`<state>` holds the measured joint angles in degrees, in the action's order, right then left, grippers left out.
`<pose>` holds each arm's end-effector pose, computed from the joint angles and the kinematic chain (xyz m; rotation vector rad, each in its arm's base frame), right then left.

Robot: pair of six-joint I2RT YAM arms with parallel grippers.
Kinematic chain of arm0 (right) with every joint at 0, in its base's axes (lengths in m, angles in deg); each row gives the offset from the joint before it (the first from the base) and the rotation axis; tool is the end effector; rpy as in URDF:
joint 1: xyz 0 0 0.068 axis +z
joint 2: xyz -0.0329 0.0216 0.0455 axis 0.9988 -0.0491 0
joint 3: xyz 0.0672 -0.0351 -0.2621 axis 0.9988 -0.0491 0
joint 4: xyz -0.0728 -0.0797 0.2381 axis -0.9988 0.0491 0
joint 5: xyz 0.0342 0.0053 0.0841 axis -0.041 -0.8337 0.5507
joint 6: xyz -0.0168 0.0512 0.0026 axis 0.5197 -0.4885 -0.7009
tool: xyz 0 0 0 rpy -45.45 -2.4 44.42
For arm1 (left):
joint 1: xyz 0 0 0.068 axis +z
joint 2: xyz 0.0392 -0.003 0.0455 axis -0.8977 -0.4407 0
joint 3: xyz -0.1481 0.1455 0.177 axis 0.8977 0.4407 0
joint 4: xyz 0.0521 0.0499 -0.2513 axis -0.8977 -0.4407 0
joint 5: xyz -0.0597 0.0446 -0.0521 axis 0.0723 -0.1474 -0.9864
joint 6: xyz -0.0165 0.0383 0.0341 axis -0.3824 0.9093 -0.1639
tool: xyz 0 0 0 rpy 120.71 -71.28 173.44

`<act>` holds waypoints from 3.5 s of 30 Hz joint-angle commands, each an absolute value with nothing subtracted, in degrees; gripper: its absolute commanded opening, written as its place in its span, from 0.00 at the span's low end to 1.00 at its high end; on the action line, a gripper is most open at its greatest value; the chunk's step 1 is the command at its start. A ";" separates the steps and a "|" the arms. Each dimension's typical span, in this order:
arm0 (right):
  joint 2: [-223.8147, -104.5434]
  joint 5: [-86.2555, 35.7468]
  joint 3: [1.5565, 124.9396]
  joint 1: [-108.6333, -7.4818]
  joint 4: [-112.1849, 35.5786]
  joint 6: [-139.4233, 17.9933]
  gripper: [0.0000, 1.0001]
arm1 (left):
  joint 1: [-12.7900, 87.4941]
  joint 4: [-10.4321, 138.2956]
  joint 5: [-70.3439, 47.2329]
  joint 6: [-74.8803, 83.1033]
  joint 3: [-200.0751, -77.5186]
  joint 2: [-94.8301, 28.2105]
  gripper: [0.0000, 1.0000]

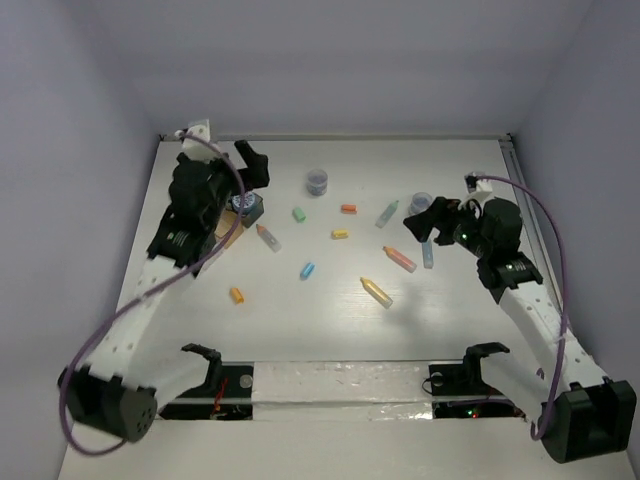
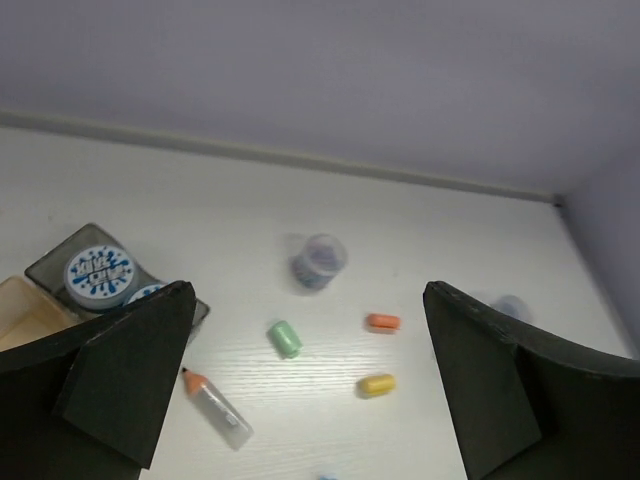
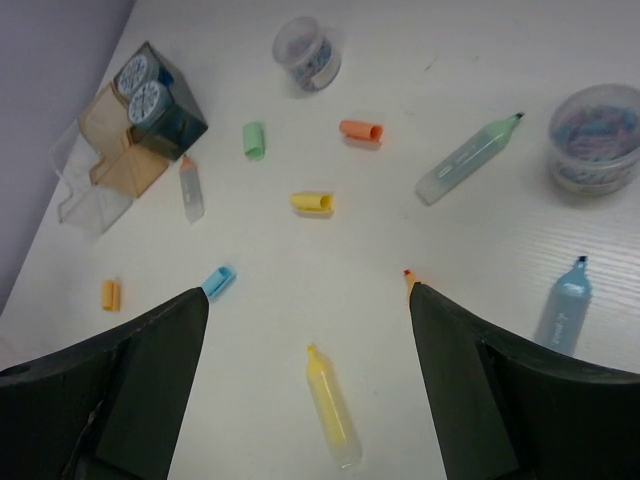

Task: Sort the stationery into containers
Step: Pick up the stationery from the center of the board, then place the stationery in the storage box.

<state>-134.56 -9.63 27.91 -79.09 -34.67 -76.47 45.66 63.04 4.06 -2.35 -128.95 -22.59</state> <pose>0.2062 0.0435 0.3031 -0.0550 1.8817 0.7439 0.2518 -0.0781 0.3998 -0.0989 1.6013 -0.3901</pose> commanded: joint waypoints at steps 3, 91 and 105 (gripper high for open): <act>-142.85 -13.28 33.03 -70.77 -35.39 -73.06 0.88 | 45.22 59.55 -5.93 -1.89 -121.57 -3.63 0.99; -223.18 -29.29 125.40 -30.76 -37.07 -69.63 0.51 | 47.15 57.08 3.30 0.13 -107.76 19.33 0.99; -230.58 -36.67 128.59 -30.76 -32.57 -64.72 0.51 | 47.15 57.35 1.63 -0.04 -107.41 19.86 0.99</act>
